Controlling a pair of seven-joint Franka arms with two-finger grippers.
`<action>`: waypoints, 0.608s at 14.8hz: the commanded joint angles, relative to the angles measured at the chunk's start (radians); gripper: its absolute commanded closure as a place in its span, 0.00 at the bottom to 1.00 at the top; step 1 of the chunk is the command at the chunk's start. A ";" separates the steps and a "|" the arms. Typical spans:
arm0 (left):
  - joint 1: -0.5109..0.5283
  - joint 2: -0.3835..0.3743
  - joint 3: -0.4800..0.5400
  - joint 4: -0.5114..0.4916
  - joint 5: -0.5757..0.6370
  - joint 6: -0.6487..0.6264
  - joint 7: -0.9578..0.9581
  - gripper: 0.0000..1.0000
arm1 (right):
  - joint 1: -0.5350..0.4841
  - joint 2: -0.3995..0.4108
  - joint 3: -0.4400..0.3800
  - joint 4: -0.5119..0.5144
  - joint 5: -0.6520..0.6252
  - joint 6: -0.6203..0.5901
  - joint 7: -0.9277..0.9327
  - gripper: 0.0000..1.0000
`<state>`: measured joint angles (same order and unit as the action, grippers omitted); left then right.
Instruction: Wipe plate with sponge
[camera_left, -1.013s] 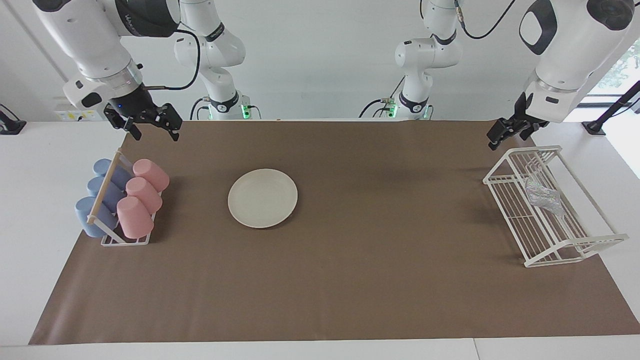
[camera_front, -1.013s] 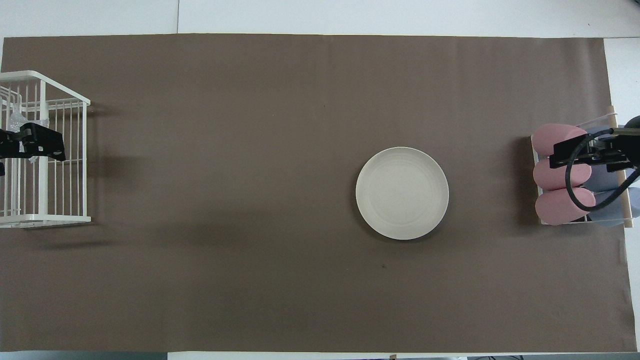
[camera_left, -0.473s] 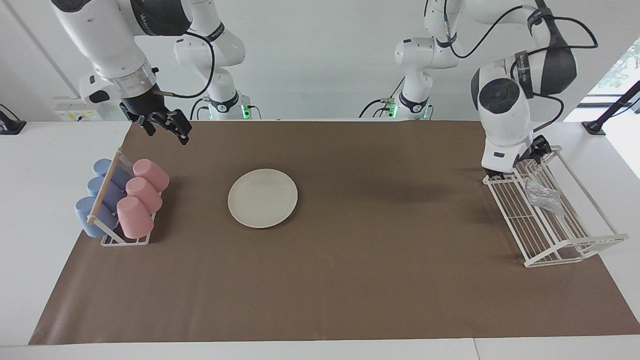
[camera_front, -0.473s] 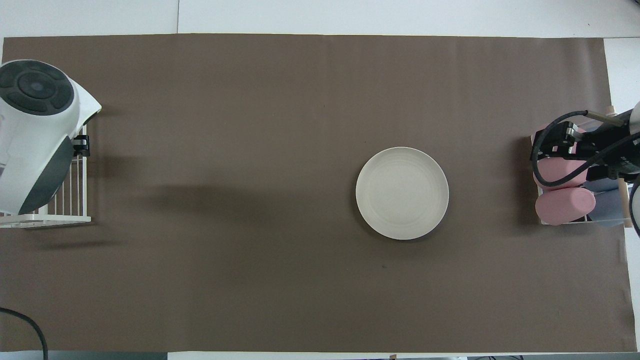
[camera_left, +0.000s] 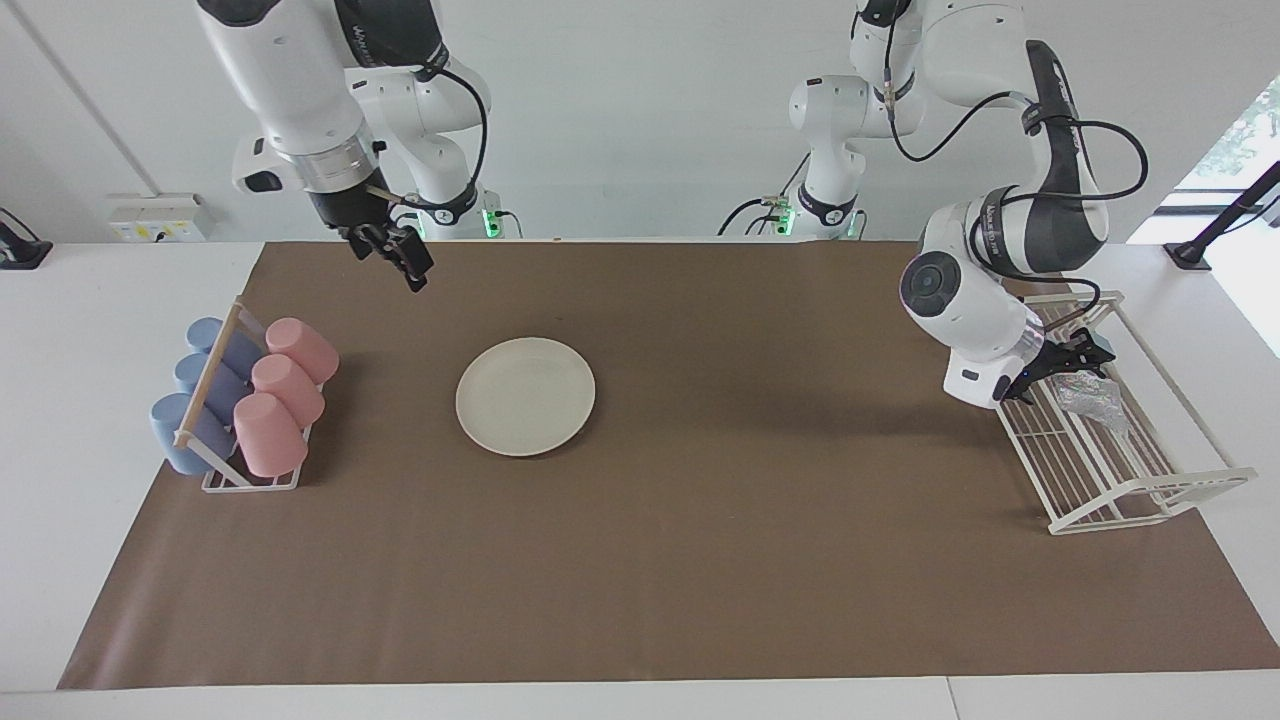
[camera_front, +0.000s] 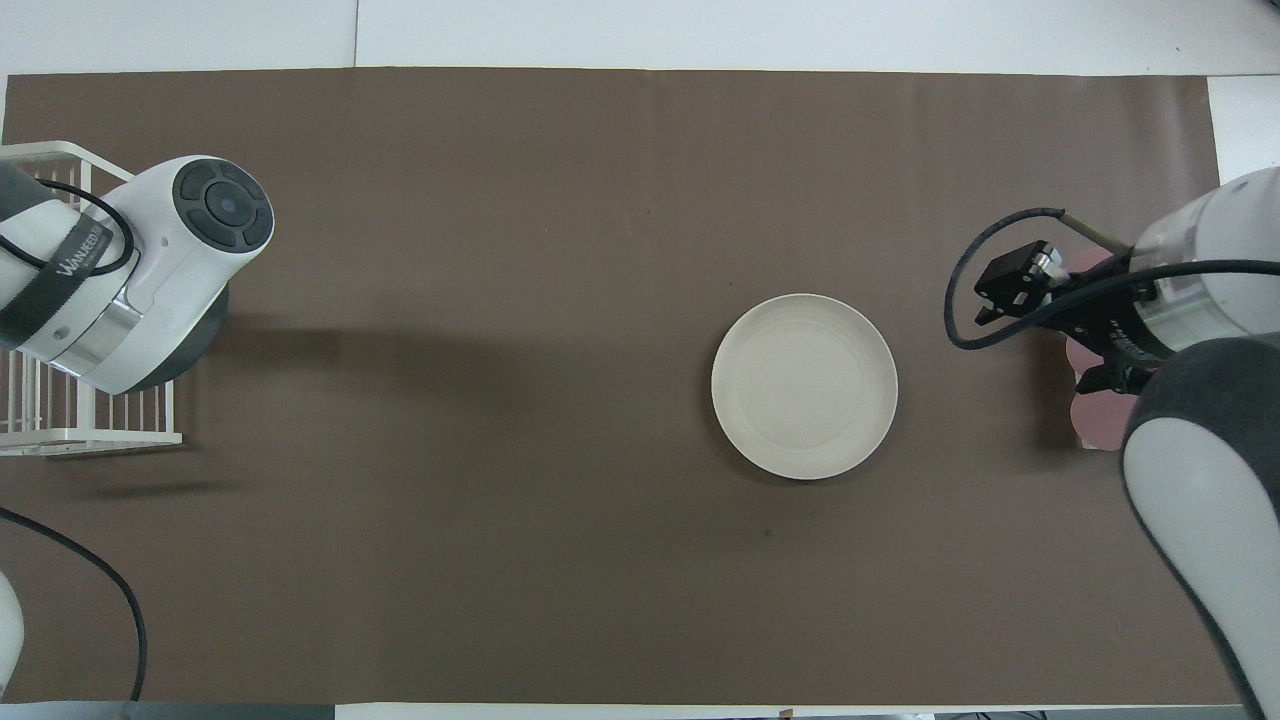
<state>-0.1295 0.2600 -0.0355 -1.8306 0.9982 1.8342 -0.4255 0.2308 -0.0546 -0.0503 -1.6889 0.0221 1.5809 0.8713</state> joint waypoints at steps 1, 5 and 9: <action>-0.009 0.007 0.008 -0.012 0.037 0.019 -0.015 0.00 | 0.044 -0.044 0.003 -0.067 0.004 0.088 0.199 0.00; -0.007 0.007 0.009 -0.012 0.036 0.008 -0.013 0.52 | 0.082 -0.045 0.006 -0.086 0.030 0.142 0.417 0.00; -0.005 0.007 0.009 -0.004 0.036 0.004 -0.010 1.00 | 0.111 -0.068 0.006 -0.146 0.042 0.169 0.551 0.00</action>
<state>-0.1295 0.2764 -0.0341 -1.8300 1.0167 1.8359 -0.4272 0.3304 -0.0793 -0.0465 -1.7654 0.0539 1.7063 1.3672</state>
